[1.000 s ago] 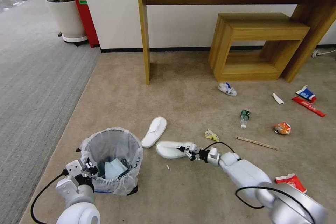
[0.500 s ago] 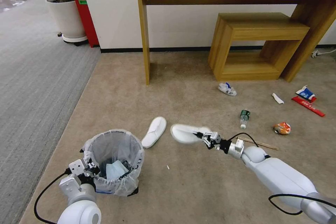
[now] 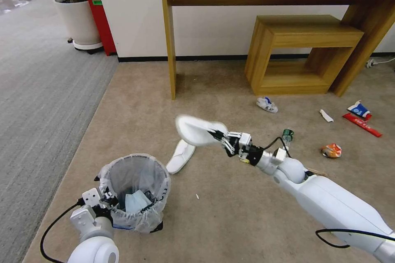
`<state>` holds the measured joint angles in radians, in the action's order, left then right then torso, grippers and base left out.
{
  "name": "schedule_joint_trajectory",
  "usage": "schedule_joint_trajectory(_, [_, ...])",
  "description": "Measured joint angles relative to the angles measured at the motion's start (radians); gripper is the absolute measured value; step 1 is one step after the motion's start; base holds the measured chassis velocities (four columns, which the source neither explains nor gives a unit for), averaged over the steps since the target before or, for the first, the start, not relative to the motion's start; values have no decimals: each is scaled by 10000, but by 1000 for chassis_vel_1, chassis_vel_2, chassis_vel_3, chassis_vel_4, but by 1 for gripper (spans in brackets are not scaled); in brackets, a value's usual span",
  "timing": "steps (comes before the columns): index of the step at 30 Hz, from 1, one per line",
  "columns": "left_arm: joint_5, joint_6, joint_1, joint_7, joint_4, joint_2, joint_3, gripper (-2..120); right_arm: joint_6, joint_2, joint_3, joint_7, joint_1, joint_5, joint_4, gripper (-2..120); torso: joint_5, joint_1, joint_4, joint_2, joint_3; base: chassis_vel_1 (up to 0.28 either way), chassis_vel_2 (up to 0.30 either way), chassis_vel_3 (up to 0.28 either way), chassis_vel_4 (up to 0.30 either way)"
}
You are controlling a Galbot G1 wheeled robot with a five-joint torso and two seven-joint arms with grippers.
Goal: Pick up the trash bin and place the garbage on the floor into it.
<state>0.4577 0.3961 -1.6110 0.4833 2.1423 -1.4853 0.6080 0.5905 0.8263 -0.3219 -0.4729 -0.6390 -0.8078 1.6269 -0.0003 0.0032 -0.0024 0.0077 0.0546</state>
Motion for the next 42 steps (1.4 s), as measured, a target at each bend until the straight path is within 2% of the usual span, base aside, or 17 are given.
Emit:
schedule_joint_trajectory(2, [-23, 23, 12, 2, 1, -46, -8, 3, -21, 83, -294, 514, 3, -378, 729, 0, 2, -1, 0, -1, 1, 0, 0, 0, 0])
schedule_joint_trajectory(7, [-58, 42, 42, 4, -13, -107, -19, 3, -51, 251, -743, 963, 20, -699, 1381, 0, 2, 0, -1, 0, 0, 0, 0, 0, 0])
schedule_joint_trajectory(10, [-96, 63, 47, 8, -11, -181, -40, 3, -54, 544, -1389, 1305, 99, -831, 1714, 0, 2, 0, -1, -1, 0, 0, 0, 0, 0])
schedule_joint_trajectory(22, [-151, 157, -120, 12, 391, -382, -109, 3, 197, 1827, -3404, 1572, 724, -818, 1221, 0, 1, 0, 0, -1, 1, 0, 0, 0, 0])
schedule_joint_trajectory(42, [-227, 188, -433, -12, 828, -506, -81, 3, 782, 3645, -4469, 1282, 892, -1033, 217, 0, 2, 0, -1, -1, 1, 0, 0, 0, 0])
